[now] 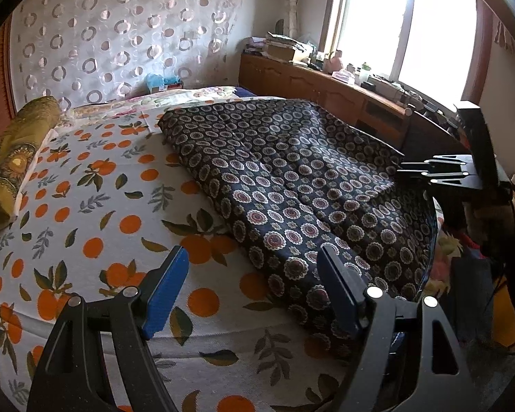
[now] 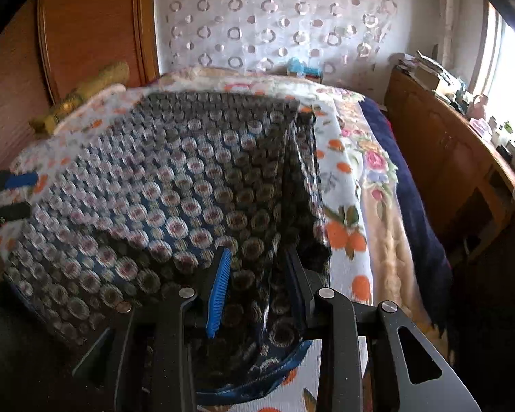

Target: Fold small clothes

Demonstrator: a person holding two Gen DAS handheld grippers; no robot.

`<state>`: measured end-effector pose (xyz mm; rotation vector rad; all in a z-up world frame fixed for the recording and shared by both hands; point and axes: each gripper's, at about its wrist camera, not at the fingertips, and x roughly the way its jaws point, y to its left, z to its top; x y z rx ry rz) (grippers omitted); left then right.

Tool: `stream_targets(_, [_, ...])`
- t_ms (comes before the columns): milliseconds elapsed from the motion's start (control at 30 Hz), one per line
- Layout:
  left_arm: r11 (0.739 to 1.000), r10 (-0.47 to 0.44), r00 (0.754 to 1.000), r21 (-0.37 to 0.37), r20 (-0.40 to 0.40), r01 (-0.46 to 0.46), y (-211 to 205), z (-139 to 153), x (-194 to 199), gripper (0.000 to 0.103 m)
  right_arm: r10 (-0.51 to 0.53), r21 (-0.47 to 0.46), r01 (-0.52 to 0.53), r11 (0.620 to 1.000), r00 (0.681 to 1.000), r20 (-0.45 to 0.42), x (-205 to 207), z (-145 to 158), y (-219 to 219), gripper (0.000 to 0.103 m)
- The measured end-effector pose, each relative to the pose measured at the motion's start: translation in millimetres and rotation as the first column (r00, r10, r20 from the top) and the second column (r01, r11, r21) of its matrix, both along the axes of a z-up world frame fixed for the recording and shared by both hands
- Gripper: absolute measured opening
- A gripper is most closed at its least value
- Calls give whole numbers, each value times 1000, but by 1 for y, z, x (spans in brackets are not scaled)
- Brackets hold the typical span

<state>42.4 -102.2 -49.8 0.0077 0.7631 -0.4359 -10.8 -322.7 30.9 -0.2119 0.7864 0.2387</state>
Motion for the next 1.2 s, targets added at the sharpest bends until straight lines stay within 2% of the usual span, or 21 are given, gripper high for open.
stream_targets(33, [1000, 0, 1000, 2, -1, 0, -1, -1, 0, 78, 6, 0, -6, 1000, 1000, -4, -1, -1, -2, 11])
stream_targets(133, [1000, -3, 1000, 2, -9, 3, -2, -2, -1, 78, 17, 11, -17, 1000, 1000, 3, 0, -1, -8, 2])
stream_targets(267, [1000, -10, 1000, 6, -20, 11, -4, -5, -1, 78, -12, -13, 12, 1000, 999, 44, -9, 7, -12, 1])
stream_targets(367, [1000, -24, 999, 6, -33, 25, -6, -8, -2, 78, -23, 10, 23, 1000, 999, 40, -13, 8, -15, 1])
stream_targets(767, [999, -33, 998, 38, -55, 35, -12, -13, -4, 78, -40, -1, 40, 999, 997, 69, -16, 9, -10, 2])
stream_targets(900, [998, -51, 996, 42, -69, 54, -16, -15, -5, 74, -40, -13, 42, 999, 995, 95, -23, 16, -4, 9])
stream_targets(967, [997, -62, 995, 48, -77, 65, -18, -15, -5, 67, -49, -24, 52, 998, 992, 113, -25, 18, -3, 26])
stream_targets(1000, [997, -61, 995, 50, -82, 65, -18, -15, -6, 66, -54, -29, 58, 998, 991, 124, -27, 20, -1, 42])
stream_targets(1033, [996, -66, 994, 52, -83, 71, -19, -15, -7, 61, -51, -21, 54, 998, 990, 131, -29, 21, -1, 51])
stream_targets(1067, [996, -73, 993, 49, -87, 78, -20, -14, -8, 56, -44, -10, 46, 999, 990, 132, -31, 22, 1, 53])
stream_targets(1200, [993, -116, 987, 22, -115, 119, -22, -13, -9, 48, -11, 1, 11, 1000, 991, 135, -38, 24, 13, 57])
